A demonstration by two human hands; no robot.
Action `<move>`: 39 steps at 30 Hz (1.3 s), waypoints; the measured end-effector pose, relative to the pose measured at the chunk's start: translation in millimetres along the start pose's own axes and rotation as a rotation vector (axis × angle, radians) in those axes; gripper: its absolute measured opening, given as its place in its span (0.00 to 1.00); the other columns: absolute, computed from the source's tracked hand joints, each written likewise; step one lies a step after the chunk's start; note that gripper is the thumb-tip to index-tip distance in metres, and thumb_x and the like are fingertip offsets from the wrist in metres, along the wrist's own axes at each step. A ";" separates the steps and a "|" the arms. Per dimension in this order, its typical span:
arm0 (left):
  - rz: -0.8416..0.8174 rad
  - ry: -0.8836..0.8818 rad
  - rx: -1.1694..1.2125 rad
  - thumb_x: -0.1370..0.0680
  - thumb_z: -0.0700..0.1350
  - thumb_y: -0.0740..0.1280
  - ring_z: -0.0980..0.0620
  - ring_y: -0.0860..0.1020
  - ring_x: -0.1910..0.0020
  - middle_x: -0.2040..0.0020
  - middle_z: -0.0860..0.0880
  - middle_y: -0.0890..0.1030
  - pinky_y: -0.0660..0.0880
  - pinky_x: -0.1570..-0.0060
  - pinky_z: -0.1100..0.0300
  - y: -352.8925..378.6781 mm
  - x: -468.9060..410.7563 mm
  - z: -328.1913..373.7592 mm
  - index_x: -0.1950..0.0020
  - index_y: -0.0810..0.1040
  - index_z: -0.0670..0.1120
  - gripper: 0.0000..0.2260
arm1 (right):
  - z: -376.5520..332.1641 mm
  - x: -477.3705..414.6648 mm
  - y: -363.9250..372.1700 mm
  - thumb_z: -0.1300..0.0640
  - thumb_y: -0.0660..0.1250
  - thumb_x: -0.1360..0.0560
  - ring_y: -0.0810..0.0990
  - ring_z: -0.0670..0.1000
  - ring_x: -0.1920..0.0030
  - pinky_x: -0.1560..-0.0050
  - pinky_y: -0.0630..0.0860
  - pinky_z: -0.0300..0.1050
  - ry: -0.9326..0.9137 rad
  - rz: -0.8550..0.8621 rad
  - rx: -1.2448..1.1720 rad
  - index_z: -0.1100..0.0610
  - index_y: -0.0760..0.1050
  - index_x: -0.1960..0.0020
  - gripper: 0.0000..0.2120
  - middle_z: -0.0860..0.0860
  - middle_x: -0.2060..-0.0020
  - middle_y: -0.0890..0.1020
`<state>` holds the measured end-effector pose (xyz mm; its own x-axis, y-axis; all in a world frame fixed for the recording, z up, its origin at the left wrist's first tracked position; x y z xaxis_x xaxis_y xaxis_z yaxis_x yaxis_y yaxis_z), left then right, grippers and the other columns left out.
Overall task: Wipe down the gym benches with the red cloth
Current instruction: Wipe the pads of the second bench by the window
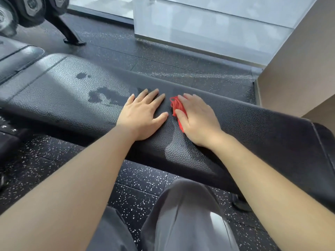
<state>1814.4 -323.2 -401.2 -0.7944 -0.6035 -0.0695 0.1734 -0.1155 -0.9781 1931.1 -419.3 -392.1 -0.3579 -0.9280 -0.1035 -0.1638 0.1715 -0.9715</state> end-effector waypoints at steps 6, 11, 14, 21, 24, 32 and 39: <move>0.015 0.009 -0.008 0.22 0.62 0.51 0.52 0.48 0.23 0.23 0.55 0.52 0.45 0.26 0.50 0.3 -2.7 -0.3 0.23 0.51 0.57 0.28 | 3.2 -53.9 3.8 0.46 0.50 0.19 0.60 0.54 0.28 0.28 0.57 0.52 -0.001 0.019 0.001 0.54 0.61 0.28 0.23 0.52 0.28 0.65; 0.027 -0.013 0.040 0.29 0.65 0.48 0.54 0.50 0.24 0.23 0.57 0.55 0.46 0.26 0.52 -0.7 -4.6 -2.9 0.24 0.55 0.59 0.32 | 2.5 -96.4 3.8 0.45 0.49 0.20 0.68 0.57 0.34 0.38 0.65 0.54 0.104 -0.045 -0.038 0.52 0.69 0.36 0.19 0.53 0.35 0.72; 0.032 -0.015 0.050 0.29 0.65 0.49 0.55 0.50 0.24 0.23 0.57 0.55 0.46 0.26 0.53 -0.4 -3.6 -3.0 0.25 0.56 0.59 0.32 | 3.0 -89.7 3.5 0.45 0.50 0.20 0.65 0.56 0.31 0.35 0.63 0.55 0.071 -0.030 -0.025 0.51 0.65 0.31 0.21 0.51 0.31 0.68; 0.024 -0.011 0.032 0.22 0.61 0.53 0.55 0.49 0.24 0.23 0.57 0.53 0.45 0.26 0.53 0.1 -0.6 -2.8 0.24 0.53 0.58 0.27 | -4.5 -1.9 -5.1 0.47 0.52 0.20 0.59 0.53 0.27 0.29 0.59 0.54 -0.074 -0.013 -0.026 0.52 0.61 0.27 0.23 0.50 0.28 0.64; 0.017 -0.009 0.021 0.21 0.61 0.51 0.54 0.48 0.24 0.22 0.56 0.52 0.45 0.26 0.53 1.0 2.6 -1.1 0.23 0.53 0.56 0.27 | -5.8 41.5 -9.2 0.45 0.50 0.23 0.62 0.55 0.28 0.31 0.62 0.55 -0.109 0.006 -0.024 0.55 0.63 0.28 0.26 0.52 0.30 0.67; 0.085 -0.091 0.038 0.22 0.59 0.54 0.54 0.50 0.24 0.23 0.54 0.55 0.45 0.26 0.49 -0.4 2.0 -3.0 0.24 0.57 0.54 0.27 | -3.1 18.3 -2.7 0.44 0.48 0.20 0.58 0.54 0.27 0.29 0.58 0.53 -0.047 -0.020 0.028 0.54 0.60 0.26 0.25 0.52 0.27 0.62; 0.039 -0.135 0.006 0.23 0.61 0.53 0.53 0.47 0.23 0.22 0.53 0.51 0.44 0.26 0.48 2.0 -5.6 -7.6 0.23 0.52 0.52 0.30 | -1.0 -52.6 6.9 0.46 0.49 0.19 0.61 0.54 0.29 0.30 0.59 0.53 0.009 0.033 0.021 0.52 0.62 0.28 0.22 0.51 0.30 0.66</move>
<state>1814.8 -314.1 -404.2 -0.7017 -0.7080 -0.0804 0.2066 -0.0941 -0.9739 1947.9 -369.0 -393.1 -0.3713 -0.9188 -0.1336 -0.1324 0.1948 -0.9719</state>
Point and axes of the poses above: each hand's wrist, its own x-axis away from the middle knuckle, its own y-axis out of the palm, z = x × y, the point moved 5 cm from there along -x, towards the middle knuckle
